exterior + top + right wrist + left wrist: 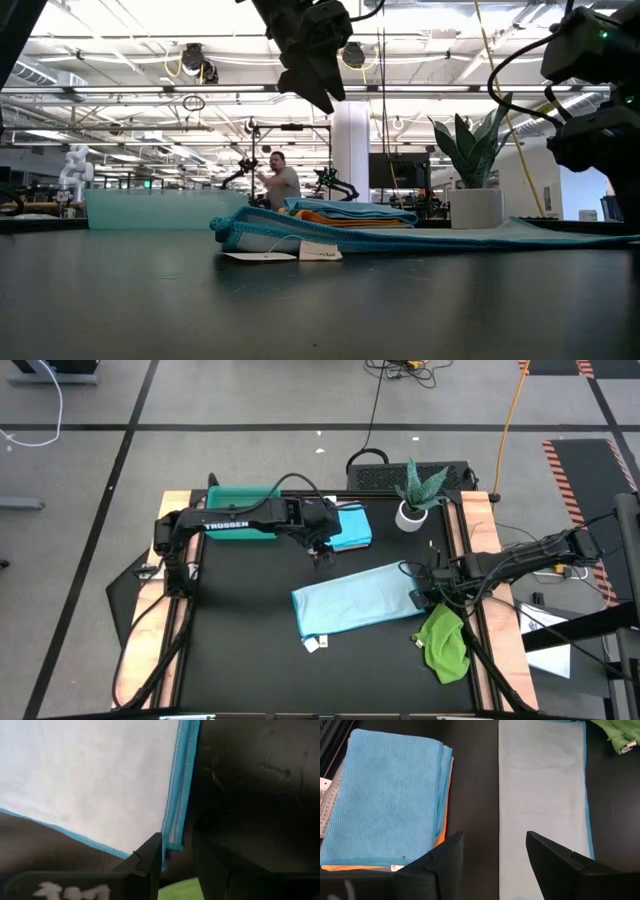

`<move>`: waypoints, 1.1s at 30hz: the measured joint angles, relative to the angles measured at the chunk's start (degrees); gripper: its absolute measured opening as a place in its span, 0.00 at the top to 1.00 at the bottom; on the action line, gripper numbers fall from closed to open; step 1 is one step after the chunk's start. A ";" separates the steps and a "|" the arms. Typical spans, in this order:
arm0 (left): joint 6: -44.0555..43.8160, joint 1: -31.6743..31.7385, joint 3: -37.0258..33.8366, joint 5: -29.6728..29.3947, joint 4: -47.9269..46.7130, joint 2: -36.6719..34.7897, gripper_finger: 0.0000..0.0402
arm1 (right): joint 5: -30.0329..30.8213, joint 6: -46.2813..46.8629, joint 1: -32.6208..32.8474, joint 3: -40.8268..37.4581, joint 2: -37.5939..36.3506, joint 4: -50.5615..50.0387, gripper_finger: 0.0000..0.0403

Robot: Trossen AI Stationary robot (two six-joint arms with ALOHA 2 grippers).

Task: Fold microfiber towels
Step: Fold the light blue microfiber towel

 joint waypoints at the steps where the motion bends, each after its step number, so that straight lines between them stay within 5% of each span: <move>1: -0.30 0.00 0.00 -0.02 0.00 0.00 0.46 | 0.06 -0.15 0.00 0.00 0.00 0.14 0.76; 14: -2.04 -0.74 -0.02 -0.24 0.03 0.00 0.46 | -8.68 1.80 -0.02 -9.43 -0.13 20.00 0.76; 22: -2.34 -0.81 -0.02 -0.25 0.09 0.00 0.46 | -6.19 1.47 0.00 -9.89 -0.11 20.68 0.77; 33: -2.56 -0.87 -0.02 -0.24 0.09 0.00 0.46 | -4.53 0.48 0.00 -10.01 -0.04 20.14 0.97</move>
